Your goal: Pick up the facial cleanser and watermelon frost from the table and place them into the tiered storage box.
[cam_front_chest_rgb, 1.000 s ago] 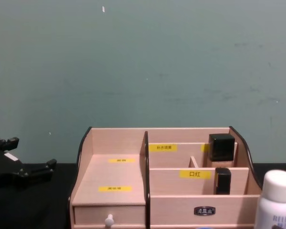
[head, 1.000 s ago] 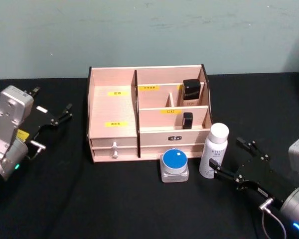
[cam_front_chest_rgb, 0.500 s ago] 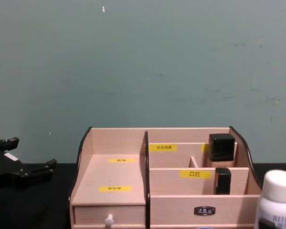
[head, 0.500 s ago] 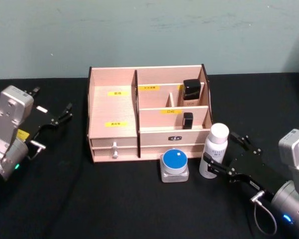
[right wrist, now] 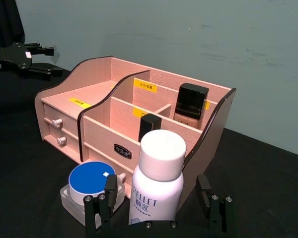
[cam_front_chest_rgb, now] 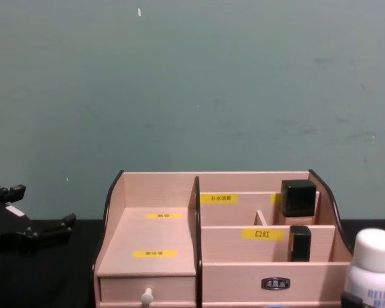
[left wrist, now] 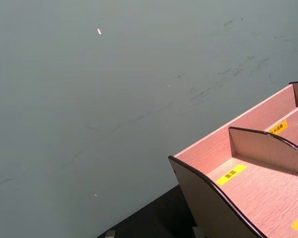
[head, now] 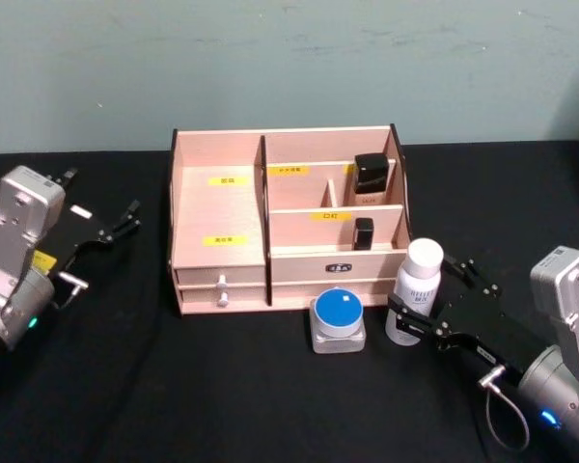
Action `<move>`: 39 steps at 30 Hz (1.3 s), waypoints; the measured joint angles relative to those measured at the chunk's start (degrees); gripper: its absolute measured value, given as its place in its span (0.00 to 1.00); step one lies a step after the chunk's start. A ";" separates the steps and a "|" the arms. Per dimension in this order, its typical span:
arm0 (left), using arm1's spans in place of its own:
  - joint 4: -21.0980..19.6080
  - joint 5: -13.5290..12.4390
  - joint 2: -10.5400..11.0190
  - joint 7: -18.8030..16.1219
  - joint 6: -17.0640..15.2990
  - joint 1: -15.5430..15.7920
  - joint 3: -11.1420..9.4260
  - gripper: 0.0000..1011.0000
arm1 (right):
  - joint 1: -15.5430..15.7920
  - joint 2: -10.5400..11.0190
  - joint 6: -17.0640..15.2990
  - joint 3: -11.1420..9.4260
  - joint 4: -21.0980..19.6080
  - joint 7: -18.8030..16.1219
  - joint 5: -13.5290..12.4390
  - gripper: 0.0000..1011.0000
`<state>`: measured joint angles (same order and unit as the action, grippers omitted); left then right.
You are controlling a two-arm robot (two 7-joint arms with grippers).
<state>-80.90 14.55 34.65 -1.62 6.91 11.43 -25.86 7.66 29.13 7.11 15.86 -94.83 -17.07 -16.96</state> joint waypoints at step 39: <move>0.00 0.00 0.00 0.00 0.00 0.00 0.00 0.99 | 0.12 0.15 0.10 0.00 -0.18 0.14 -0.31 0.60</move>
<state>-80.90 14.55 34.64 -1.62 6.91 11.43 -25.86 7.77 29.29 7.20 15.86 -95.01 -16.93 -17.27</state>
